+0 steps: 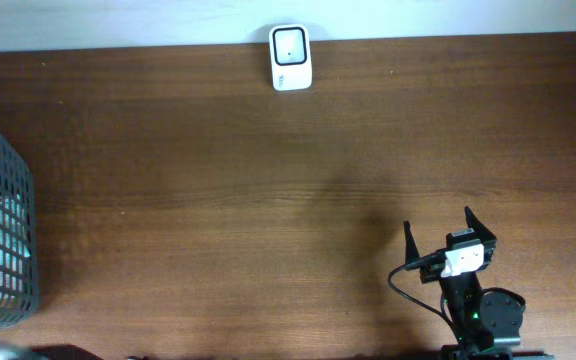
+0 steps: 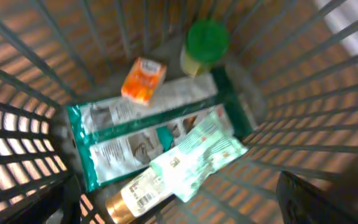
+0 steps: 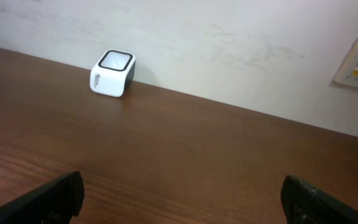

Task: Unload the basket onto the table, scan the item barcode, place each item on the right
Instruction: 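Reach the left gripper into the basket and grasp the mint-green sachet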

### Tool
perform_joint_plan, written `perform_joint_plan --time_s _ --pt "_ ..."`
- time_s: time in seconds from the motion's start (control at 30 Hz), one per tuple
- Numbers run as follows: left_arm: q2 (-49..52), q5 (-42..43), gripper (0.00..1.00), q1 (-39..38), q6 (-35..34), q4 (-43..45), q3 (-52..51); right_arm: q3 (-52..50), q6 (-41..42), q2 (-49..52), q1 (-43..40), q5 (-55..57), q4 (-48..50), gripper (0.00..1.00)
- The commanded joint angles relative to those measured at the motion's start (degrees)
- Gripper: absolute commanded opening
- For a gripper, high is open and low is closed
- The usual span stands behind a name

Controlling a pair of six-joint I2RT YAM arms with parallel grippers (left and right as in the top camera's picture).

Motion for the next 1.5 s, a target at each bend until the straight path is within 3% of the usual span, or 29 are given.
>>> perform_joint_plan --time_s 0.0,0.23,0.37,0.47,0.53,0.7,0.73,0.87,1.17,1.3,1.47 --pt "9.0 8.5 0.95 0.7 9.3 -1.0 0.2 -0.3 0.4 -0.3 0.4 -0.5 -0.3 0.98" --pt "19.4 14.8 0.92 0.7 22.6 1.1 0.2 -0.3 0.4 -0.3 0.4 -0.5 -0.3 0.98" --pt "24.5 15.5 0.92 0.5 24.9 2.6 0.2 -0.3 0.4 -0.3 0.4 -0.5 -0.3 0.98" --pt "28.7 15.5 0.87 -0.2 25.6 4.0 0.2 -0.3 0.4 -0.3 0.4 -0.5 -0.3 0.98" --pt "30.8 16.5 0.78 -1.0 25.6 5.5 0.2 -0.3 0.4 -0.3 0.4 -0.5 -0.3 0.98" --pt "35.5 16.7 0.76 -4.8 25.6 6.8 0.2 -0.3 0.4 -0.3 0.4 -0.5 -0.3 0.98" --pt "36.0 16.5 0.72 -5.4 25.5 7.3 0.2 -0.3 0.4 -0.3 0.4 -0.5 -0.3 0.98" --pt "36.2 16.5 0.34 -5.6 25.5 7.6 0.3 -0.3 0.4 -0.3 0.4 -0.5 -0.3 0.98" --pt "32.1 17.0 0.00 -5.6 20.2 -0.6 16.4 -0.3 0.4 -0.3 0.4 -0.5 -0.3 0.98" --pt "24.7 22.5 0.00 -5.8 15.7 -2.5 26.0 -0.3 0.4 -0.3 0.4 -0.5 -0.3 0.98" --pt "8.2 38.9 0.00 -9.3 10.8 -3.5 29.5 -0.3 0.4 -0.3 0.4 -0.5 -0.3 0.98"
